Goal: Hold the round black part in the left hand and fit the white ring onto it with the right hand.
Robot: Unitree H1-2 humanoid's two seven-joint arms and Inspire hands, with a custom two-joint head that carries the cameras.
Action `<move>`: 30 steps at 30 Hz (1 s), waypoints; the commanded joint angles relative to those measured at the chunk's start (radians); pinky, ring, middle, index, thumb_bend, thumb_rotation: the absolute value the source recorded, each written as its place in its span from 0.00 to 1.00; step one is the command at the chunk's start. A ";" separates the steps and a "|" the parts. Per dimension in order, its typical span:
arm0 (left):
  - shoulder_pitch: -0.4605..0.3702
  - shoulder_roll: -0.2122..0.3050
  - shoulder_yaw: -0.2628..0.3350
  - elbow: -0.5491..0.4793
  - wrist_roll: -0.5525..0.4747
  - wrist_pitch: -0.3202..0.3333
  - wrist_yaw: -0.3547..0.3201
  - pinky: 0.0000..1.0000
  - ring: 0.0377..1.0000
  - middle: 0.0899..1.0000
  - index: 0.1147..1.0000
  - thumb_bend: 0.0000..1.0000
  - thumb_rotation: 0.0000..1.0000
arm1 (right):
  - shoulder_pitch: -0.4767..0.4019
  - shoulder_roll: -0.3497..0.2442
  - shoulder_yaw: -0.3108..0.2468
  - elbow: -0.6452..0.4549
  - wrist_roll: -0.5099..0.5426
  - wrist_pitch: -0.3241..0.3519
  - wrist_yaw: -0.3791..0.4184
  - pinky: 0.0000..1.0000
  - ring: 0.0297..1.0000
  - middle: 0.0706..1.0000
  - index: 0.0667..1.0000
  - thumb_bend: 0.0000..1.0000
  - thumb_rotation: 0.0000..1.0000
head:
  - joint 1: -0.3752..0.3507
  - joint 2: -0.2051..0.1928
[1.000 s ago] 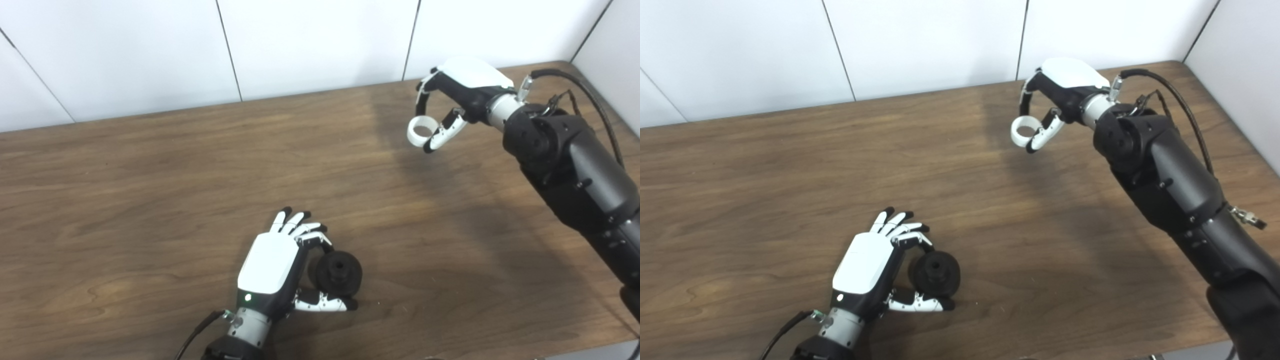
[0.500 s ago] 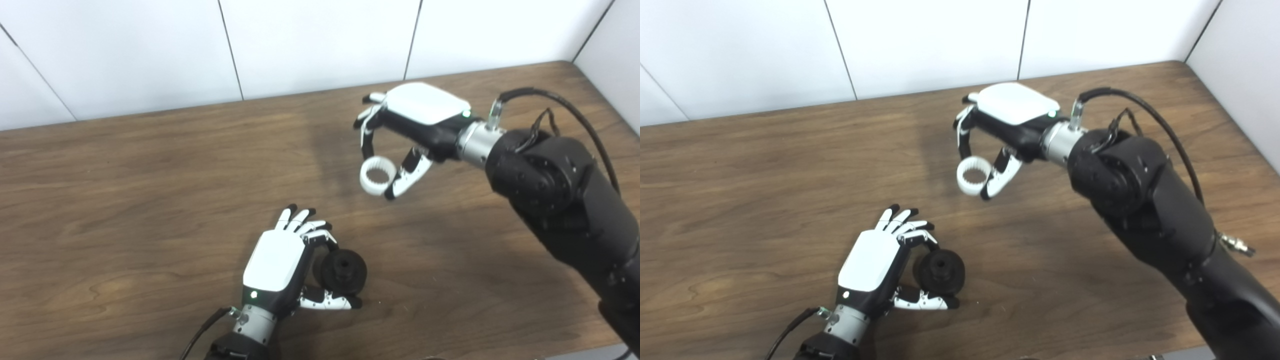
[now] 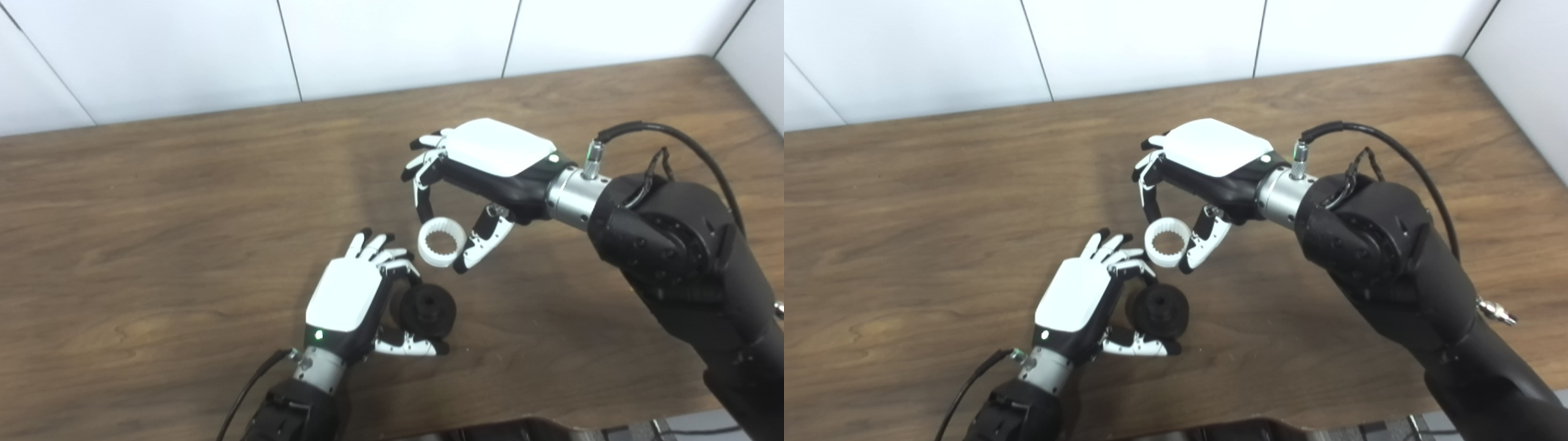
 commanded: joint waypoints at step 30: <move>0.001 -0.021 -0.013 0.000 0.033 0.018 -0.046 1.00 0.92 0.76 0.42 0.52 0.06 | 0.092 0.079 -0.009 -0.006 -0.027 -0.038 0.006 0.97 0.96 0.83 0.45 0.52 0.14 | 0.000 0.020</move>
